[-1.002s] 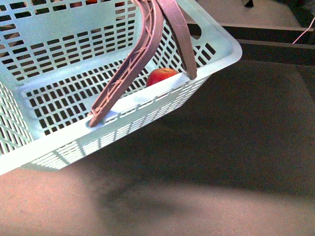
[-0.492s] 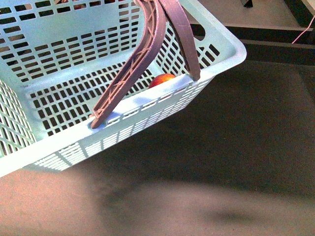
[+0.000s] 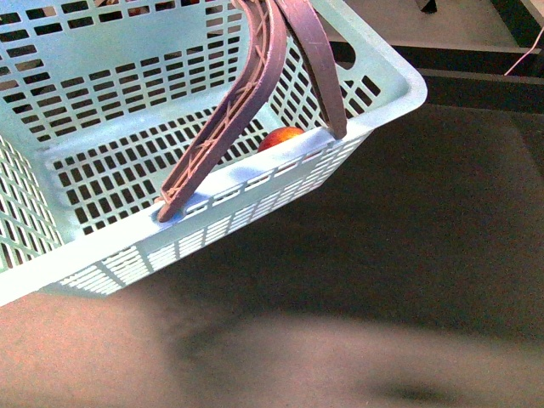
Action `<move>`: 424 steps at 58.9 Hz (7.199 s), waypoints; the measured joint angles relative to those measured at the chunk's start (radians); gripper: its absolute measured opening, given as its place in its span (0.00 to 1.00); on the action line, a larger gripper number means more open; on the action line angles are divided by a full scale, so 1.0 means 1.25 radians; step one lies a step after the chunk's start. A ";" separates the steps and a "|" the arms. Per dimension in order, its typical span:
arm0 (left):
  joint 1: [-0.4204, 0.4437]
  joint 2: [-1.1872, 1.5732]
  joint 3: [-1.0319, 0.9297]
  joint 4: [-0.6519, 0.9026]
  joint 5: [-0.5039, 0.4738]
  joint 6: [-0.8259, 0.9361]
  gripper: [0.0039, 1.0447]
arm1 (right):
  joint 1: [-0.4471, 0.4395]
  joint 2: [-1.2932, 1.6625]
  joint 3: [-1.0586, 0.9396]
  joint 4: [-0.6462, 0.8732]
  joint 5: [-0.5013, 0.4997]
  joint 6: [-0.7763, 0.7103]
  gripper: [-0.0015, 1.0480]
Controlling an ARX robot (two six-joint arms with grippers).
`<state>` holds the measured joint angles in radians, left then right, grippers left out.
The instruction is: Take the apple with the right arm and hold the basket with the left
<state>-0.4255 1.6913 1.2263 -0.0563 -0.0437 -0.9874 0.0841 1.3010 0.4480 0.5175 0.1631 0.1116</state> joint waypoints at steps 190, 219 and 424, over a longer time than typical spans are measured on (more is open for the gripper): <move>0.000 0.000 0.000 0.000 0.000 -0.001 0.15 | -0.066 -1.036 -0.345 -0.412 -0.129 -0.087 0.42; 0.015 0.021 0.059 -0.168 -0.214 -0.104 0.15 | -0.066 -1.036 -0.345 -0.412 -0.131 -0.087 0.92; 0.337 -0.791 -0.943 0.568 0.035 0.781 0.03 | -0.066 -1.037 -0.345 -0.413 -0.130 -0.087 0.92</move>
<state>-0.0040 0.7021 0.0479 0.6533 -0.0002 -0.0116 0.0013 0.0051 0.0174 0.0017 0.0002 0.0029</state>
